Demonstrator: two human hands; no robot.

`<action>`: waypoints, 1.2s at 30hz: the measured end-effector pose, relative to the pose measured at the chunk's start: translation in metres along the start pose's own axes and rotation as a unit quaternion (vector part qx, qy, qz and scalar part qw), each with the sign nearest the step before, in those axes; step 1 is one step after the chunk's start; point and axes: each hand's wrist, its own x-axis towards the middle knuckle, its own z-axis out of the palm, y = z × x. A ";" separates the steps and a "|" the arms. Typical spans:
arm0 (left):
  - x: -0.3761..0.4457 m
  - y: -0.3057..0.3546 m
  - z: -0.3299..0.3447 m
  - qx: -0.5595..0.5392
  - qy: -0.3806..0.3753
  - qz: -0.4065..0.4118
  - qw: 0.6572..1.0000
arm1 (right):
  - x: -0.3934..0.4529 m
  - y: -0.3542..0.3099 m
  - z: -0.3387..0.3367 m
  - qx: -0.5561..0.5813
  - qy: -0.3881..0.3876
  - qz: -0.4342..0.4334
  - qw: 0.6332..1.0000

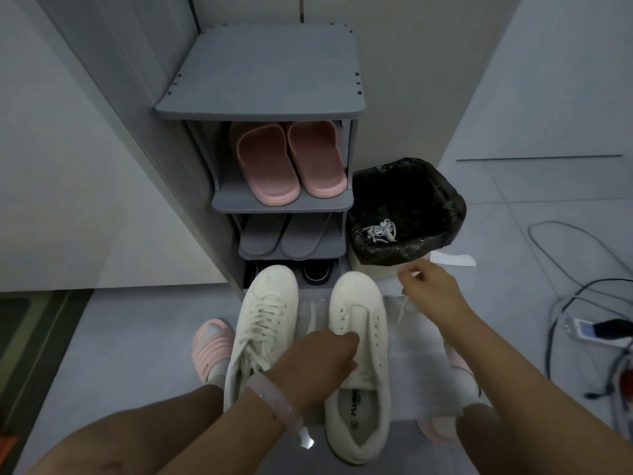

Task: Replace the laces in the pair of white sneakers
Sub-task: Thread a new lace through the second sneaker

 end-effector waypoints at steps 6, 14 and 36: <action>-0.003 0.003 -0.007 -0.087 -0.090 -0.002 0.992 | -0.005 0.014 -0.048 0.034 0.037 -0.028 0.998; -0.003 -0.031 -0.049 -0.109 0.086 -0.084 0.987 | -0.010 0.019 -0.040 -0.112 -0.004 -0.003 0.994; 0.020 -0.036 -0.018 -0.170 0.176 -0.125 0.962 | -0.010 0.019 0.013 -0.205 -0.097 -0.117 0.967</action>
